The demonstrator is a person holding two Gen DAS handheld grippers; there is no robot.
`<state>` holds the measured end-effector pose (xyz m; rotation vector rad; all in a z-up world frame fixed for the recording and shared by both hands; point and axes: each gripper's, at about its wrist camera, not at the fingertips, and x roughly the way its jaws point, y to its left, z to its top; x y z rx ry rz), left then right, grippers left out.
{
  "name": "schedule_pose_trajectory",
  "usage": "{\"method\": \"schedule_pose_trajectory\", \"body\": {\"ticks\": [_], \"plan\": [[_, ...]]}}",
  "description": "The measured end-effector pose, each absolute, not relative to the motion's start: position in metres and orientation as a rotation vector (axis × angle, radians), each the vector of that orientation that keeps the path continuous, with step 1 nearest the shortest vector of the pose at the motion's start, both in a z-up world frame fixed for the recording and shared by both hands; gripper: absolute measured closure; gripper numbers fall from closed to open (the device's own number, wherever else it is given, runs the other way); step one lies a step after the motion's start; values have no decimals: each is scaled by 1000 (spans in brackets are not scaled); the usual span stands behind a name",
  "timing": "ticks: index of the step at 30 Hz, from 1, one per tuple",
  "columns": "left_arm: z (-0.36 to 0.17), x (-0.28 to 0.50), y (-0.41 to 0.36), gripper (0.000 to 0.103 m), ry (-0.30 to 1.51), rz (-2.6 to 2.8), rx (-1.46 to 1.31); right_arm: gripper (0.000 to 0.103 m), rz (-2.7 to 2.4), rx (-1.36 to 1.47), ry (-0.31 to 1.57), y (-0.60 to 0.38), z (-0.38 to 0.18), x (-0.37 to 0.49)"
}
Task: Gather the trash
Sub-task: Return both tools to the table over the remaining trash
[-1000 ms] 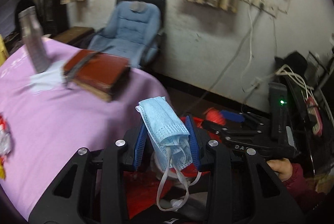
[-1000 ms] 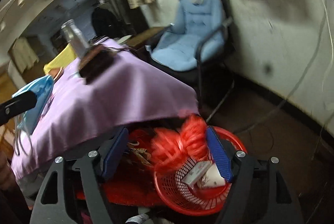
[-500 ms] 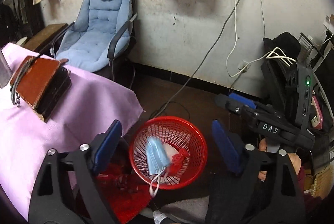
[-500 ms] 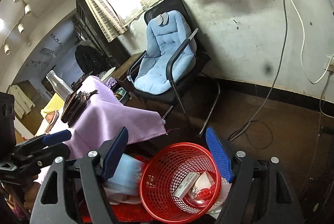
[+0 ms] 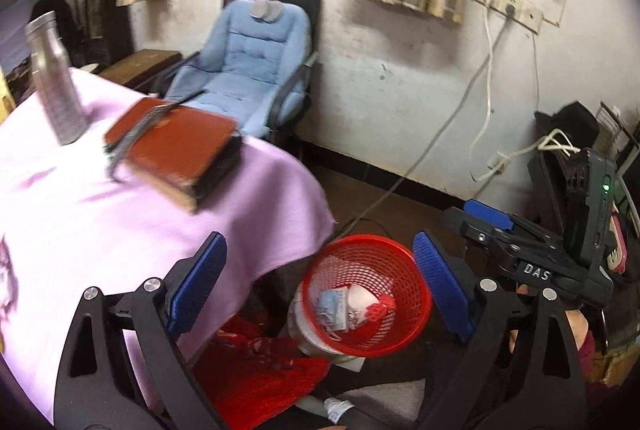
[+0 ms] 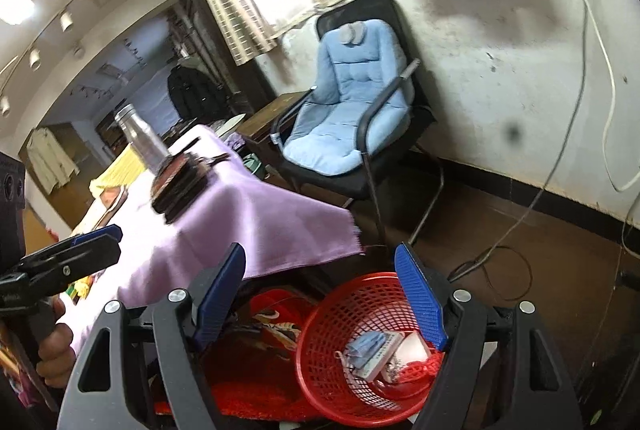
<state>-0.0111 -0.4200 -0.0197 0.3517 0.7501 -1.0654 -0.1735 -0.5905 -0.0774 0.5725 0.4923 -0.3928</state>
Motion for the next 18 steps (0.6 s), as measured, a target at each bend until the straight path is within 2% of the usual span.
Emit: {"method": "schedule_pose_trajectory", "body": {"ticks": [8,18], "plan": [[2,10,-346,8,688,-945,241,16,-329,457,479,-544,-41,-153],[18,42,-214,7,628,-727,86,10,-169,342,475,-469,-2,-104]]}}
